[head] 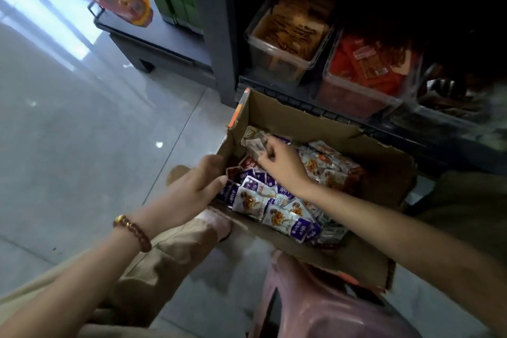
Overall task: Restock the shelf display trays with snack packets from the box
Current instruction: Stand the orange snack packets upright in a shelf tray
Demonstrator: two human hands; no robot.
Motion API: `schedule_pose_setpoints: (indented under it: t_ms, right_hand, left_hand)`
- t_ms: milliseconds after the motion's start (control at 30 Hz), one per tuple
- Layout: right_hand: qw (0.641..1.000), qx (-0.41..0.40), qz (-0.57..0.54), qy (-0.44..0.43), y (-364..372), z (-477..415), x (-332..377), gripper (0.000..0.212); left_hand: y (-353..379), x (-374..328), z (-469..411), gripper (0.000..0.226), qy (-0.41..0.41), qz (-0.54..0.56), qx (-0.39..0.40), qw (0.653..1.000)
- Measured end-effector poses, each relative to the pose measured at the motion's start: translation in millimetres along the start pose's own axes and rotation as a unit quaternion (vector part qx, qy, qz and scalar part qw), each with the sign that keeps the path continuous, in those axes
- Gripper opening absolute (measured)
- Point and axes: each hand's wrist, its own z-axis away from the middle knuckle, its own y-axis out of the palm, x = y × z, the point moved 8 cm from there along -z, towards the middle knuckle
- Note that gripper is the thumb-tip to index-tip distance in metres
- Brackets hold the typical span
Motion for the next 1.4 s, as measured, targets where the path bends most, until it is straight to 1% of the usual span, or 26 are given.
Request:
schedule_pose_setpoints:
  t_ms: [33, 67, 100, 133, 167, 200, 233, 267, 333, 367, 400, 433, 467, 500, 567, 633, 733, 833, 900, 1000, 1033, 1100, 1167, 1233, 1300, 1400]
  right_hand:
    - [1.0, 0.002, -0.021, -0.015, -7, 21, 7, 0.026]
    - [0.999, 0.015, -0.031, -0.038, -11, 42, 17, 0.023]
    - [0.996, 0.033, -0.04, -0.066, -12, 63, 27, 0.017]
    - [0.993, 0.05, -0.039, -0.1, -13, 84, 36, 0.01]
    - [0.989, 0.062, -0.017, -0.133, -10, 102, 42, 0.008]
    - [0.983, 0.077, 0.012, -0.167, -7, 118, 45, 0.013]
    - [0.976, 0.101, 0.029, -0.189, -2, 129, 44, 0.018]
    - [0.973, 0.136, 0.026, -0.187, 1, 136, 40, 0.023]
    - [0.963, 0.208, -0.005, -0.17, 4, 135, 26, 0.028]
    - [0.964, 0.204, -0.004, -0.168, 1, 126, 15, 0.031]
    - [0.972, 0.176, 0.018, -0.157, -4, 113, 0, 0.032]
    - [0.981, 0.137, 0.051, -0.124, -11, 96, -21, 0.031]
    - [0.986, 0.108, 0.108, -0.072, -17, 77, -49, 0.029]
    - [0.978, 0.095, 0.185, -0.012, -23, 59, -76, 0.03]
    - [0.941, 0.112, 0.305, 0.09, -30, 35, -126, 0.042]
    - [0.918, 0.152, 0.338, 0.143, -29, 23, -163, 0.053]
    - [0.921, 0.157, 0.306, 0.181, -21, 26, -184, 0.066]
    - [0.938, 0.099, 0.292, 0.158, -15, 41, -158, 0.06]
    - [0.957, 0.081, 0.261, 0.101, -10, 59, -126, 0.052]
    - [0.973, 0.085, 0.206, -0.051, -13, 90, -74, 0.036]
    - [0.98, 0.073, 0.169, -0.073, -23, 99, -61, 0.027]
    - [0.994, 0.051, 0.054, -0.086, -53, 111, -38, 0.014]
    - [0.993, 0.063, -0.026, -0.097, -85, 116, -13, 0.018]
    - [0.989, 0.094, -0.061, -0.1, -114, 120, 8, 0.022]
    - [0.986, 0.113, -0.067, -0.105, -140, 123, 23, 0.024]
    - [0.983, 0.113, -0.093, -0.108, -174, 126, 37, 0.029]
  left_hand:
    - [11, -1, 2, 0.031, -0.034, 0.111, 0.003, 0.993]
    - [22, 0, 5, 0.038, -0.063, 0.203, 0.004, 0.977]
    - [33, -3, 8, 0.045, -0.083, 0.263, 0.004, 0.961]
    - [44, -3, 10, 0.048, -0.102, 0.3, 0.005, 0.948]
    - [54, -2, 12, 0.048, -0.113, 0.331, 0.001, 0.937]
    - [64, -2, 14, 0.045, -0.121, 0.354, -0.003, 0.927]
    - [72, -1, 15, 0.04, -0.122, 0.354, 0.0, 0.927]
    - [76, 0, 15, 0.036, -0.12, 0.309, 0.008, 0.943]
    - [77, -3, 13, 0.032, -0.114, 0.165, 0.024, 0.979]
    - [73, -5, 10, 0.033, -0.102, 0.098, 0.014, 0.99]
    - [67, -8, 9, 0.033, -0.084, 0.034, 0.001, 0.996]
    - [62, -15, 7, 0.035, -0.063, -0.023, -0.013, 0.998]
    - [58, -23, 6, 0.038, -0.041, -0.074, -0.023, 0.996]
    - [55, -31, 4, 0.04, -0.016, -0.103, -0.033, 0.994]
    - [51, -44, 2, 0.042, 0.016, -0.13, -0.044, 0.99]
    - [47, -53, -2, 0.043, 0.038, -0.135, -0.056, 0.989]
    - [46, -63, -5, 0.042, 0.05, -0.131, -0.06, 0.988]
    - [43, -68, -6, 0.04, 0.05, -0.141, -0.061, 0.987]
    - [41, -70, -7, 0.038, 0.057, -0.162, -0.065, 0.983]
    - [41, -78, -5, 0.037, 0.087, -0.191, -0.068, 0.975]
    - [41, -82, -5, 0.037, 0.097, -0.198, -0.067, 0.973]
    - [37, -89, -6, 0.036, 0.097, -0.2, -0.076, 0.972]
    - [29, -96, -9, 0.029, 0.085, -0.206, -0.083, 0.971]
    - [23, -108, -14, 0.022, 0.089, -0.219, -0.081, 0.968]
    - [18, -125, -18, 0.022, 0.108, -0.208, -0.089, 0.968]
    - [12, -155, -20, 0.028, 0.151, -0.127, -0.11, 0.974]
